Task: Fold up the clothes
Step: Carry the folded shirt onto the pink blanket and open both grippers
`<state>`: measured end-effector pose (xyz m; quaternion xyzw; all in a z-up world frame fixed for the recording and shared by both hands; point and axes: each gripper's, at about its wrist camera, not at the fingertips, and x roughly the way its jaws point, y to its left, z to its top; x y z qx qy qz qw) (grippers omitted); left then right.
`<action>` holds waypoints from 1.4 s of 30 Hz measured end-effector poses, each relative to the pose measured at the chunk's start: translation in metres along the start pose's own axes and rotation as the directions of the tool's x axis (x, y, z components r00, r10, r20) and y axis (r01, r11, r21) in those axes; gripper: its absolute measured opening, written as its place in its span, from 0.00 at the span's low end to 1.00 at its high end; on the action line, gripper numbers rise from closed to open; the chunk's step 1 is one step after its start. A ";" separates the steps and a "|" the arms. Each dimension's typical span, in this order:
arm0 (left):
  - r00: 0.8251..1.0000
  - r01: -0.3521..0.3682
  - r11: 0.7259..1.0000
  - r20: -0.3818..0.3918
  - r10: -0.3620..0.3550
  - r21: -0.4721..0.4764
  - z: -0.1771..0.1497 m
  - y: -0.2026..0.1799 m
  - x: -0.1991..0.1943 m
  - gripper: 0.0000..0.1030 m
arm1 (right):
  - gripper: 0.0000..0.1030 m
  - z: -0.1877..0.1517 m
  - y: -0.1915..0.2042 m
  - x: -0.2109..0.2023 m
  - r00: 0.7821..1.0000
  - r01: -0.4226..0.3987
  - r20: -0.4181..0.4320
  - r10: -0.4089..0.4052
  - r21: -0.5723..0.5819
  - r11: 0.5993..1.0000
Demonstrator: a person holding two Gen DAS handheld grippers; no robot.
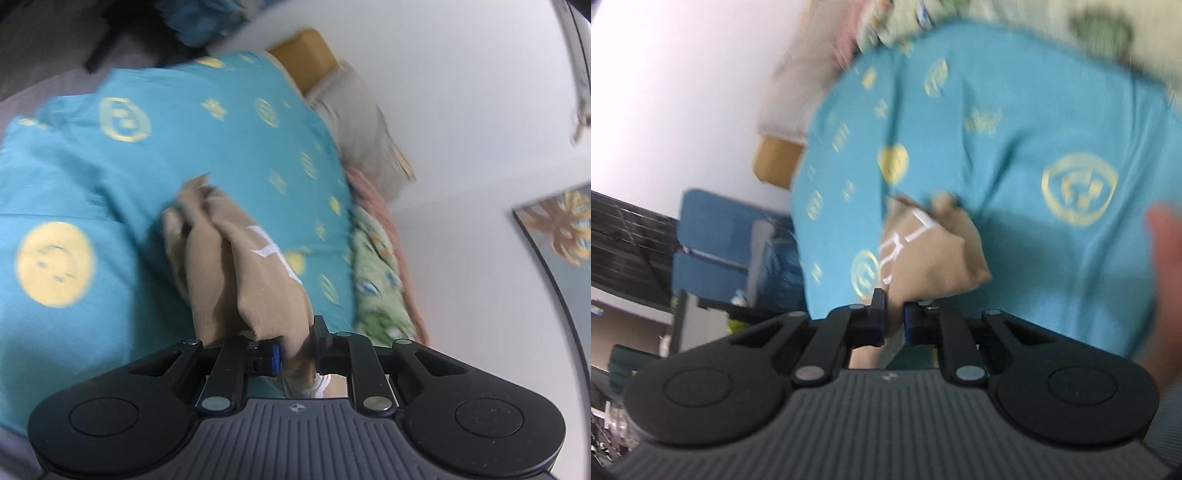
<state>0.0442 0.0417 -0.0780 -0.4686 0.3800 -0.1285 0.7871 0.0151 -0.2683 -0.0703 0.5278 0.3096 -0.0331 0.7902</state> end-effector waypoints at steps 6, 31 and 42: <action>0.991 0.026 0.991 -0.132 -0.009 0.129 -0.034 -0.119 0.026 0.16 | 0.12 0.061 0.001 -0.096 0.993 -0.035 0.116 0.033 0.015 0.999; 0.900 0.278 0.664 -0.429 0.072 0.694 -0.312 -0.282 0.281 0.19 | 0.12 0.244 -0.161 -0.238 0.879 0.372 0.348 -0.326 -0.073 0.926; 0.953 0.276 0.445 -0.301 -0.015 0.852 -0.317 -0.335 0.177 1.00 | 0.70 0.209 -0.098 -0.282 0.821 0.464 0.453 -0.348 -0.173 0.869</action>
